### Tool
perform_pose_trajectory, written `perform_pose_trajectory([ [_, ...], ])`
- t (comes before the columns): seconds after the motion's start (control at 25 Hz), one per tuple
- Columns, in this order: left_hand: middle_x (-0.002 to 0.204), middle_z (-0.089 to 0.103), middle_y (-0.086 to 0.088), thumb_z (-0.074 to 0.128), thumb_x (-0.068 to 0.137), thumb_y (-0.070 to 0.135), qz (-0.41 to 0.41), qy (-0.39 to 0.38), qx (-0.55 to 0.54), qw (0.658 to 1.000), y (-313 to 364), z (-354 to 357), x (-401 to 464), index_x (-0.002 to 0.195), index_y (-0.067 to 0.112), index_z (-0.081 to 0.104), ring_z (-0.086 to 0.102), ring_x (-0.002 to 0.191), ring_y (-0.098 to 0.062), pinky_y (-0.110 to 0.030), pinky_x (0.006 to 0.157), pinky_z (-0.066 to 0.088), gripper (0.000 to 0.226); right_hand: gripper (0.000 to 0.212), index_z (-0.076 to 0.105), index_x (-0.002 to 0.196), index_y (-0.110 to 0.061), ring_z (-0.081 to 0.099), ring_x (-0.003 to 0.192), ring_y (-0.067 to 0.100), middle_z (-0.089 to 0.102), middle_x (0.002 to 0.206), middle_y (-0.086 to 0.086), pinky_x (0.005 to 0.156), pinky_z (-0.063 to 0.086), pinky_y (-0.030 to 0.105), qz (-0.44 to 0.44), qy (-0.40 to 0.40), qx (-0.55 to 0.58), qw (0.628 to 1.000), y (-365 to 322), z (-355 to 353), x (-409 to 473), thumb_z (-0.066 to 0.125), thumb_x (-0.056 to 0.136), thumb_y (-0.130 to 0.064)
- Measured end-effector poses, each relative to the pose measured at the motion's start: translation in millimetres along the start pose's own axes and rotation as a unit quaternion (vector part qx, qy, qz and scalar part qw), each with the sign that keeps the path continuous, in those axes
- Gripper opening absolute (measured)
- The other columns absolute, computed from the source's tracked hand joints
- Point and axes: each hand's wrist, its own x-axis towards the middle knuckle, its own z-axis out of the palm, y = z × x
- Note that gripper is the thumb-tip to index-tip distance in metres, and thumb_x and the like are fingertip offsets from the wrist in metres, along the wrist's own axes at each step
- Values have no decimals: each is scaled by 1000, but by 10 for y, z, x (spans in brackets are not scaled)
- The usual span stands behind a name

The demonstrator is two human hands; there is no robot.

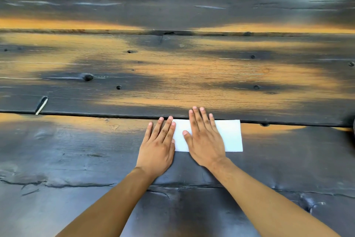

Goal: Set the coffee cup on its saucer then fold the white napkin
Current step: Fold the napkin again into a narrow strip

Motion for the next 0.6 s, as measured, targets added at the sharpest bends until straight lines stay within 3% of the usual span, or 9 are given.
perform_pose_trajectory([
  [0.2,168,19,-4,21,105,34,-3,-19,13,1000,-5,-25,7,159,11,23,14,156,-28,-52,123,15,59,69,-5,159,-10,-18,154,17,-13,168,5,125,-5,41,35,-6,-20,999,681,-72,-240,9,105,-50],
  [0.36,168,20,-5,20,105,34,-4,-22,14,1000,7,-21,-21,160,11,20,13,156,-28,-51,122,14,59,70,-9,159,-11,-18,154,17,-14,168,4,126,-6,42,64,-11,-12,998,911,-68,-332,3,103,-52],
  [0.52,168,18,-7,21,106,34,-6,-26,12,1000,26,-32,-19,160,11,17,10,157,-27,-52,123,14,60,70,15,158,-3,-1,156,30,9,168,14,125,0,50,121,36,-25,992,626,-167,-268,12,102,-45],
  [0.6,168,18,-7,20,106,35,-11,-30,11,999,36,-46,-22,160,11,17,9,157,-26,-52,124,15,60,68,19,158,-3,-1,156,31,11,167,14,125,1,50,95,62,13,993,234,-212,-153,16,103,-42],
])
